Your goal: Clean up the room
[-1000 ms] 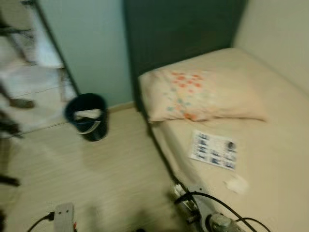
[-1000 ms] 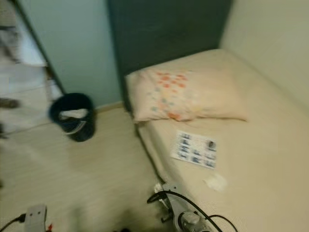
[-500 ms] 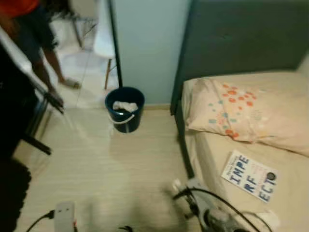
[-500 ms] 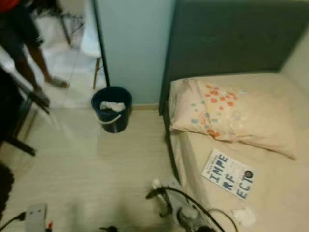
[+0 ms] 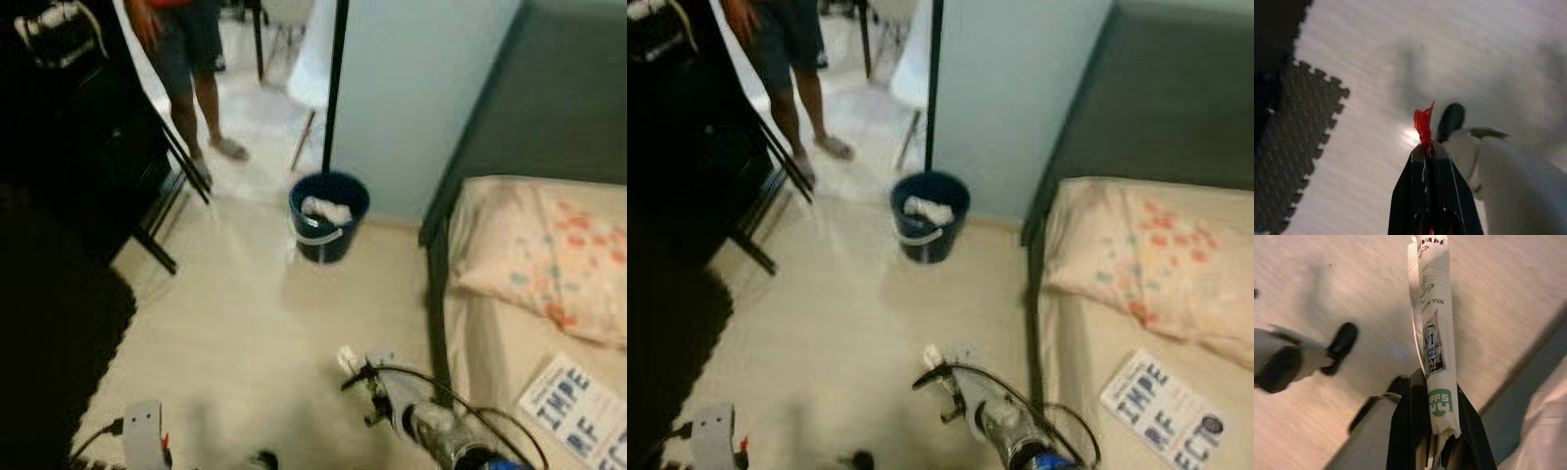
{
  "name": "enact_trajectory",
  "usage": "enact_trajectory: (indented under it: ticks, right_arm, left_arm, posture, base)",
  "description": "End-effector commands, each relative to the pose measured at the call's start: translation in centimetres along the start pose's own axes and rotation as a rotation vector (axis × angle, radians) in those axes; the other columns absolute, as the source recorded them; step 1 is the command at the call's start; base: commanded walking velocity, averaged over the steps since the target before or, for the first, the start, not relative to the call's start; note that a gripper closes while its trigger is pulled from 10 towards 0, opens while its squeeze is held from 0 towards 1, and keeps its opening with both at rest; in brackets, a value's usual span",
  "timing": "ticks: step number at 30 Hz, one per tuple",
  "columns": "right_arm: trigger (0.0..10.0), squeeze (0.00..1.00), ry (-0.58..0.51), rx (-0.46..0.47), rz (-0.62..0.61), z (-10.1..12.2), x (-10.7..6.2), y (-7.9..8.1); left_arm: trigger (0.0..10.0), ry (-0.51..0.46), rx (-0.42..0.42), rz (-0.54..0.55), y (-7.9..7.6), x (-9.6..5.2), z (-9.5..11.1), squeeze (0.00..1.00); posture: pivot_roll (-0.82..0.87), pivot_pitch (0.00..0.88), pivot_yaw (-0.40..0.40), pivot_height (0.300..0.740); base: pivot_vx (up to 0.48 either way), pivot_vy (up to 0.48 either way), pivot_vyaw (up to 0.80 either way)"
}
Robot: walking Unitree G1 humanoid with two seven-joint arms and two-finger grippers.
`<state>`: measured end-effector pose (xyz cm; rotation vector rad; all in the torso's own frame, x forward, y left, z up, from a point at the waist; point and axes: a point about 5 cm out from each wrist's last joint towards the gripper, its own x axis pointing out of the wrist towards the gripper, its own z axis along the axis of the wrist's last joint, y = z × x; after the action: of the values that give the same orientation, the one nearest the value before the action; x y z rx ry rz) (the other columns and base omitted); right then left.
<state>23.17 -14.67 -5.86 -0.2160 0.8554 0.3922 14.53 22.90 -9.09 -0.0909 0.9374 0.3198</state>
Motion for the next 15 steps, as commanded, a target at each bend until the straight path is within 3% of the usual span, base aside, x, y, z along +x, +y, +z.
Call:
enact_trajectory:
  ticks: [1, 15]
  right_arm:
    - [10.0, 0.00, 0.024, 0.044, -0.013, -0.8, -0.1, 0.2]
    - [10.0, 0.00, 0.025, 0.057, -0.012, -0.8, 0.0, 0.2]
  left_arm:
    - [10.0, -0.028, 0.005, -0.012, -0.1, 0.2, 0.9, 0.00]
    - [10.0, -0.093, 0.034, -0.085, -1.5, 0.5, 2.9, 0.00]
  posture:
    - [-0.01, 0.000, 0.005, 0.740]
    - [-0.01, 0.000, 0.009, 0.740]
  base:
    - [0.382, 0.000, 0.00]
    - [0.462, 0.000, 0.00]
